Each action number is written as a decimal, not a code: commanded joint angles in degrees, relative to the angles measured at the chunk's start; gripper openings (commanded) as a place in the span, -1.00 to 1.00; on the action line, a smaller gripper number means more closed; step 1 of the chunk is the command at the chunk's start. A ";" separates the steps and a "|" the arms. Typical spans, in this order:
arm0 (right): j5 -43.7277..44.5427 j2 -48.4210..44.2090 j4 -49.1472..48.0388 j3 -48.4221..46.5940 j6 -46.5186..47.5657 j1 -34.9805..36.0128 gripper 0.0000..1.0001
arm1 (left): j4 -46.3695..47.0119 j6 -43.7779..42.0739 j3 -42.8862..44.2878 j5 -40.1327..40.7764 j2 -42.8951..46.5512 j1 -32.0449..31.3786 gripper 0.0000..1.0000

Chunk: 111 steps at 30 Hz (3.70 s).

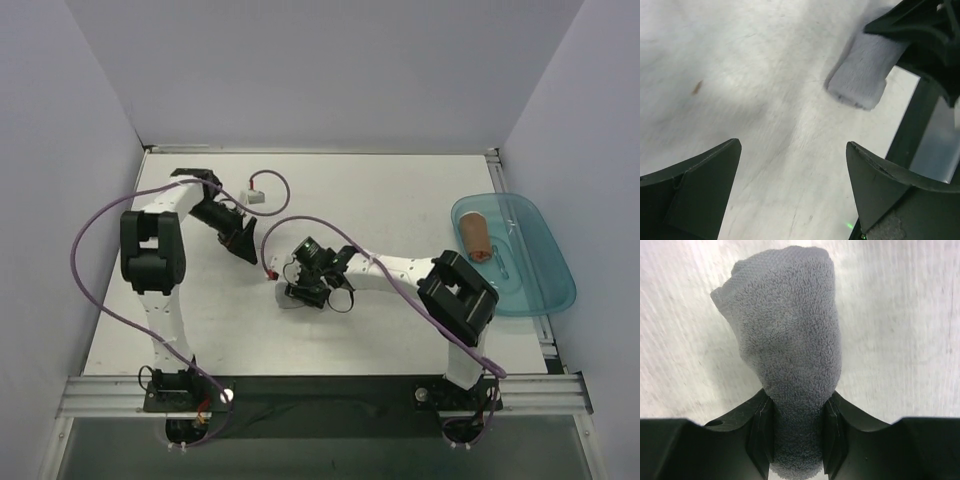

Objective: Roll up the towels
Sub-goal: Place the rolled towel into the container

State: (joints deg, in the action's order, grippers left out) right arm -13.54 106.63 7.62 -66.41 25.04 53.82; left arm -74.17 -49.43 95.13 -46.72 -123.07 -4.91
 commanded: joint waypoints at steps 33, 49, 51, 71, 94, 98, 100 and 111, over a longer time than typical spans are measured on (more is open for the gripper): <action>-6.59 -15.23 37.38 -22.18 11.60 -78.95 -1.00 | 23.46 34.05 -25.26 20.27 52.05 -9.86 0.95; 9.06 -2.49 16.83 -18.67 14.51 -80.72 -1.00 | 18.80 33.00 -26.14 21.58 47.75 -9.86 0.95; 9.23 -1.52 15.77 -17.88 15.13 -80.72 -1.00 | 18.45 32.91 -25.70 22.02 47.48 -9.86 0.95; 19.51 6.13 -4.19 -8.73 20.58 -76.50 -1.00 | 17.39 32.03 -24.73 24.39 45.11 -9.86 0.94; 23.03 6.93 -6.12 -5.31 18.47 -77.73 -0.70 | 17.48 31.32 -25.44 24.57 44.05 -9.86 0.95; 23.73 5.70 -7.09 -5.04 16.72 -78.17 -1.00 | 17.48 31.59 -25.44 24.48 44.05 -9.86 0.95; 24.08 5.34 -7.09 -4.95 15.92 -78.08 -1.00 | 17.57 31.76 -25.44 24.31 44.14 -9.86 0.95; 24.71 5.70 -6.39 -3.55 15.22 -78.26 -0.36 | 17.83 32.55 -25.00 23.25 42.82 -9.86 0.95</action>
State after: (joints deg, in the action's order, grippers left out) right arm 9.67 113.86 -2.37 -71.40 40.88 -23.70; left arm -56.55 -17.15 67.96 -22.31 -79.90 -14.90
